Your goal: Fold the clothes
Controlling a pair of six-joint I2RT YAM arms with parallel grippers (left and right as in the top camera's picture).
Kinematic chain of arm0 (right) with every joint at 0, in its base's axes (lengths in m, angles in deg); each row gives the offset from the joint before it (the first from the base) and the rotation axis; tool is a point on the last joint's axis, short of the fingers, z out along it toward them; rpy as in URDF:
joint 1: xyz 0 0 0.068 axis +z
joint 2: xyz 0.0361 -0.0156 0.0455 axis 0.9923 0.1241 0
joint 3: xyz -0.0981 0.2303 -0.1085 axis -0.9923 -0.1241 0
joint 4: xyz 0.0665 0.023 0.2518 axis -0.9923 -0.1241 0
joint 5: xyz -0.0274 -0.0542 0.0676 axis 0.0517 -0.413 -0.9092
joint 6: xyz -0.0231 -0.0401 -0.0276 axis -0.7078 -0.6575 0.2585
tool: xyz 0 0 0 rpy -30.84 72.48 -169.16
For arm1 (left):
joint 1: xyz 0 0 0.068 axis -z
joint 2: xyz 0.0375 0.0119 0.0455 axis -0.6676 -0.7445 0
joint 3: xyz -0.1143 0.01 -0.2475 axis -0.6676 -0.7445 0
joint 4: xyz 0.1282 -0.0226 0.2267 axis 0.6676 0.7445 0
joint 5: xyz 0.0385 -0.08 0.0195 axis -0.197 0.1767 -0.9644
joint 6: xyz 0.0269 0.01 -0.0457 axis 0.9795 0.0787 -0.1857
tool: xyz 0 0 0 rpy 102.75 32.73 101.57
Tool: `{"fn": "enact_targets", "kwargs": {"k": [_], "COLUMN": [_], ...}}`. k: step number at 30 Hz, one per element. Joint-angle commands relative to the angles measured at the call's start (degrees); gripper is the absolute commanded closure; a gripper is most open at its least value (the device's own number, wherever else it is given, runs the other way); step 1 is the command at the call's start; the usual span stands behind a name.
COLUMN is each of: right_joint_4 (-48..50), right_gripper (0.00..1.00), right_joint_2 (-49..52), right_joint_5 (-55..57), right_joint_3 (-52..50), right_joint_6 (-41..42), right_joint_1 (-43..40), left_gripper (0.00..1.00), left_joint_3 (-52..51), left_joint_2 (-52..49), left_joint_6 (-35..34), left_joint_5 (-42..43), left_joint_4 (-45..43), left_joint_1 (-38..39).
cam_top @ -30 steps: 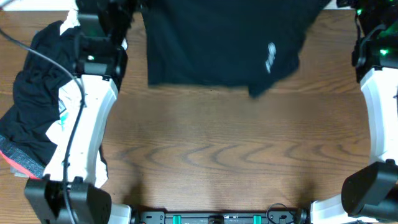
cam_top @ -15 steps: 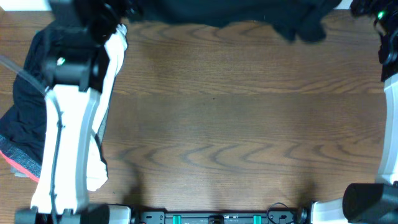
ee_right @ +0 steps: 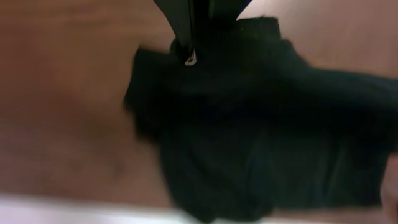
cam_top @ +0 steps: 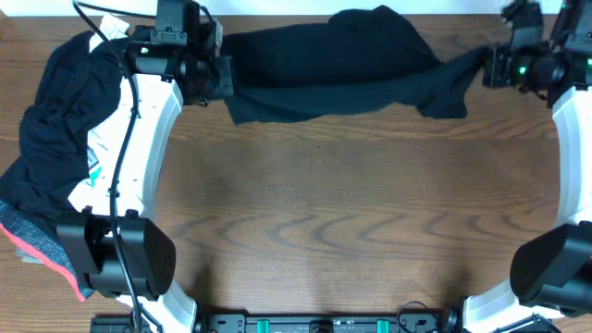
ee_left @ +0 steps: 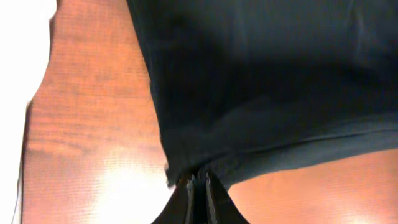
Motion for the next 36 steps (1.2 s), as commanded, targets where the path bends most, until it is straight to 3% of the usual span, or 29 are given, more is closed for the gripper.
{"fn": "enact_targets", "kwargs": {"k": [1,6,20,27,36], "right_joint_4": [-4.9,-15.4,-30.3,-33.6,-30.7], "right_gripper": [0.99,0.99,0.99,0.99,0.99], "right_joint_2": [-0.5,-0.5,-6.9,-15.6,-19.2], "right_joint_5": [-1.1,0.8,10.3,16.2,16.3], "right_joint_3": [-0.1,-0.1,-0.4,-6.4,-21.4], "right_joint_6": [-0.8,0.5,8.9,12.5,14.8], "right_joint_1": [-0.3,-0.4,-0.3,-0.3,-0.3], "left_gripper": [0.94,0.94,0.94,0.94,0.94], "left_joint_3": [0.4,0.4,0.3,-1.8,-9.7], "left_joint_2": [1.2,1.2,2.6,6.2,8.6], "left_joint_6": [0.7,0.0,-4.7,-9.7,-10.8], "left_joint_5": [0.2,0.2,-1.8,-9.8,-9.9], "left_joint_4": [3.1,10.7,25.2,28.8,28.1], "left_joint_1": [-0.3,-0.3,-0.2,-0.2,-0.2]}}
